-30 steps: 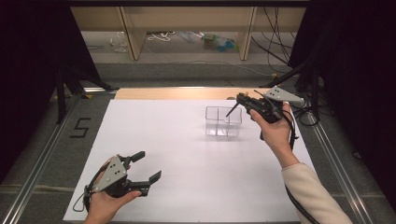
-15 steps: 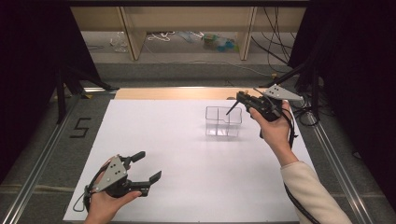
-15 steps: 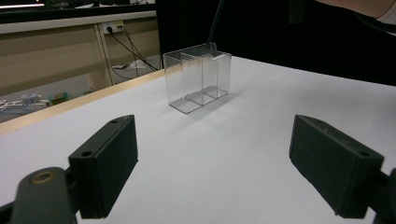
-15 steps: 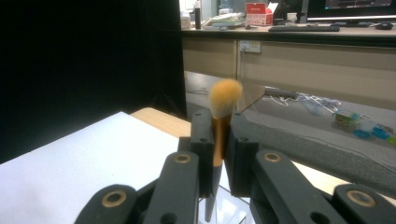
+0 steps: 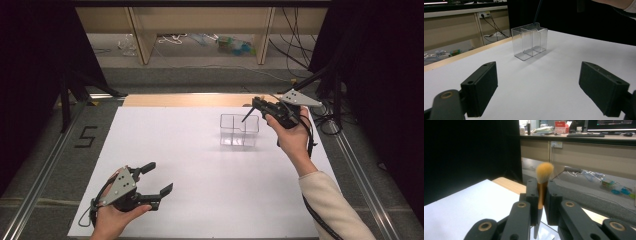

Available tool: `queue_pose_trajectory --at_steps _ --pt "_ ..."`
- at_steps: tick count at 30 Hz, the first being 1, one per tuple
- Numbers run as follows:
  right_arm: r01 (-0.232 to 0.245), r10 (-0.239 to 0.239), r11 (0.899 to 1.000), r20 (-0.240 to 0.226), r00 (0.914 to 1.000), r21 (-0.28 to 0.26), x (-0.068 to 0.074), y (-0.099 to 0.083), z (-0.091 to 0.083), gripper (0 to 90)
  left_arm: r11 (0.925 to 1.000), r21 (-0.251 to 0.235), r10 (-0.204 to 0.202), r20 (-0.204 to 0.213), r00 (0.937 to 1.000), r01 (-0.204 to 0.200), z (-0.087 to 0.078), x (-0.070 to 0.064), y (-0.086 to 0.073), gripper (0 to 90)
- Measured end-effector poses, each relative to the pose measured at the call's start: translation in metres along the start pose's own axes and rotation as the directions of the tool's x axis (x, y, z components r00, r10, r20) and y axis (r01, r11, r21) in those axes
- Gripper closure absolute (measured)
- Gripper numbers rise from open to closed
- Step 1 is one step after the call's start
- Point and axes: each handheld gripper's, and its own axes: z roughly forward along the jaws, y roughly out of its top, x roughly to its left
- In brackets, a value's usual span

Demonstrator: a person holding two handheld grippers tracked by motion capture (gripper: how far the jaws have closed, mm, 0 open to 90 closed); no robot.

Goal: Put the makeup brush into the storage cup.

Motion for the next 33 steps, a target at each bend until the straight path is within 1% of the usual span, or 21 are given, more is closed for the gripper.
queue_pose_trajectory --at_steps 2,3,4,5,7,8,12,13,14,17,18,23,24,25,26,27,28,29,31,32,33 --pt "0.001 -0.001 1.000 0.001 1.0000 0.001 0.000 0.000 0.000 83.9 1.0000 0.000 0.000 0.000 1.0000 0.000 0.000 0.000 0.000 15.1" --pt "0.014 -0.014 1.000 0.004 0.9999 -0.009 -0.001 0.000 0.001 83.9 1.0000 0.000 0.000 0.001 1.0000 0.000 0.000 0.000 0.000 15.1" --pt "-0.004 0.004 1.000 0.002 1.0000 -0.001 0.001 0.000 0.002 83.9 1.0000 0.001 0.001 0.001 1.0000 -0.001 0.000 0.000 0.000 15.1" --pt "-0.004 0.004 1.000 0.002 1.0000 -0.001 0.001 0.000 0.002 83.9 1.0000 0.002 -0.007 0.000 1.0000 0.007 0.000 -0.001 0.000 15.1" --pt "-0.004 0.004 1.000 0.001 1.0000 0.004 0.001 0.000 0.002 83.9 1.0000 0.001 -0.007 0.000 1.0000 0.007 0.000 -0.001 0.000 15.2" --pt "0.007 -0.007 1.000 0.009 0.9999 0.000 0.000 0.000 0.003 83.9 1.0000 0.000 -0.001 0.000 1.0000 0.001 0.000 0.000 0.000 15.1" --pt "0.006 -0.006 1.000 0.006 1.0000 0.004 0.001 0.000 0.005 83.9 1.0000 0.000 0.000 0.003 1.0000 0.000 0.000 0.000 0.000 15.1" --pt "0.014 -0.015 1.000 0.011 0.9998 0.005 0.001 0.000 0.006 83.9 1.0000 0.000 0.000 0.003 1.0000 0.000 0.000 0.000 0.000 15.1" --pt "0.030 -0.030 1.000 0.014 0.9995 -0.008 0.000 0.000 0.007 83.9 1.0000 0.001 -0.002 0.002 1.0000 0.002 0.000 0.000 0.000 15.1" --pt "0.011 -0.011 1.000 0.010 0.9999 0.003 0.002 0.001 0.007 83.9 1.0000 0.002 0.007 0.003 1.0000 -0.007 0.000 0.000 0.000 15.1" --pt "0.013 -0.013 1.000 0.012 0.9998 0.002 0.002 0.001 0.008 83.9 1.0000 0.001 -0.002 0.003 1.0000 0.002 0.000 0.000 0.000 15.1" --pt "0.018 -0.018 1.000 0.008 0.9998 0.009 0.002 0.000 0.009 83.9 1.0000 0.001 0.003 0.003 1.0000 -0.003 0.000 0.000 0.000 15.1" --pt "0.033 -0.033 0.999 0.010 0.9994 0.000 0.001 0.000 0.010 83.9 1.0000 0.002 0.007 0.005 1.0000 -0.007 0.000 0.000 0.000 15.1" --pt "0.033 -0.033 0.999 0.010 0.9994 0.000 0.001 0.000 0.010 83.9 1.0000 0.002 0.006 0.004 1.0000 -0.006 0.000 0.000 0.000 15.1" --pt "0.010 -0.010 1.000 0.003 0.9999 0.015 0.003 0.000 0.010 83.9 1.0000 0.001 0.000 0.004 1.0000 0.000 0.000 0.000 0.000 15.1" --pt "0.010 -0.010 1.000 0.003 0.9999 0.015 0.003 0.000 0.010 83.9 1.0000 0.001 0.000 0.004 1.0000 0.000 0.000 0.000 0.000 15.1" --pt "0.014 -0.014 1.000 0.005 0.9999 0.014 0.003 0.000 0.011 83.9 1.0000 0.000 0.000 0.004 1.0000 0.000 0.001 0.000 0.000 15.1" --pt "0.031 -0.031 1.000 0.013 0.9994 0.002 0.002 0.000 0.012 83.9 1.0000 0.001 0.005 0.005 1.0000 -0.005 0.001 0.000 0.000 15.1" --pt "0.011 -0.011 1.000 0.009 0.9999 0.011 0.003 -0.001 0.012 83.9 1.0000 0.002 0.005 0.005 1.0000 -0.005 0.000 0.000 0.000 15.1" --pt "0.035 -0.035 0.999 0.012 0.9993 0.003 0.002 -0.001 0.013 83.9 1.0000 0.002 0.005 0.005 1.0000 -0.005 0.000 0.000 0.000 15.1" --pt "0.032 -0.032 0.999 0.011 0.9994 0.005 0.002 -0.001 0.014 83.9 1.0000 0.001 0.000 0.004 1.0000 0.000 0.000 0.000 0.000 15.1"
